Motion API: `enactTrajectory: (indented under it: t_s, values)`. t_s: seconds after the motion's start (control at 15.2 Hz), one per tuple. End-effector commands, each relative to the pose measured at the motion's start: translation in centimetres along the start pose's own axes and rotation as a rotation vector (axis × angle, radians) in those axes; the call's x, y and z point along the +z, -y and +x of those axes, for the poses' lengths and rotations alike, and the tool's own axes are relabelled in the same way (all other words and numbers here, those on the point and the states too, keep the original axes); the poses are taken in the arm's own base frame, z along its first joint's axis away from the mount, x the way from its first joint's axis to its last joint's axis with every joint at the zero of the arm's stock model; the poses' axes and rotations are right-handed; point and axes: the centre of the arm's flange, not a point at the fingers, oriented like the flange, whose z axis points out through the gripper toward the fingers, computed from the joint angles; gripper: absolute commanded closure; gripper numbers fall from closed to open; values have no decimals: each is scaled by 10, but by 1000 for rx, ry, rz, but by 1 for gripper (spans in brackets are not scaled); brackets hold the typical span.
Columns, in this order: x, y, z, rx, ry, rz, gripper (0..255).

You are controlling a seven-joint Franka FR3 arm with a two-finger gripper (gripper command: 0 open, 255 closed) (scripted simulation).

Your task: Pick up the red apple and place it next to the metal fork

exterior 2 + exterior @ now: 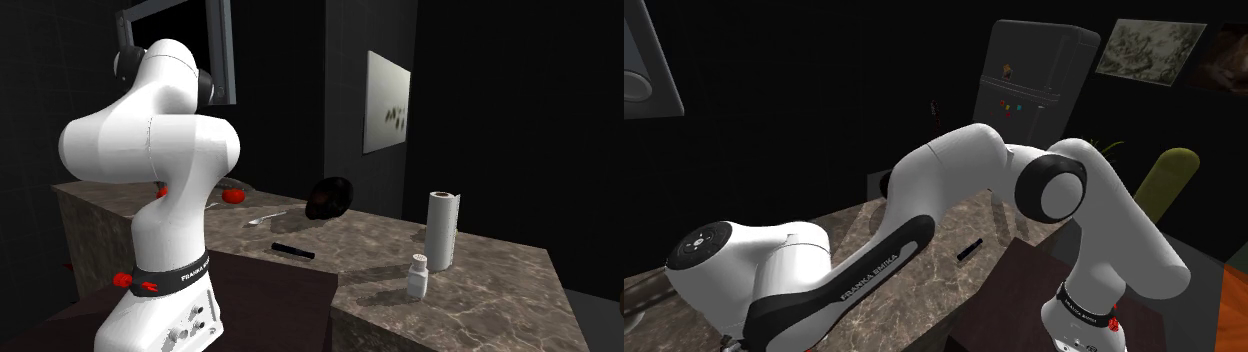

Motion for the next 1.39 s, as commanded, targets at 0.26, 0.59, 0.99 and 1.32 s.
enactTrajectory:
  t_s: [0.26,0.59,0.99,1.32]
  values:
    - [31,4,-2,0,0,1,255]
    - [48,6,-3,0,0,0,255]
    - [48,6,-3,0,0,1,255]
    - [48,6,-3,0,0,1,0]
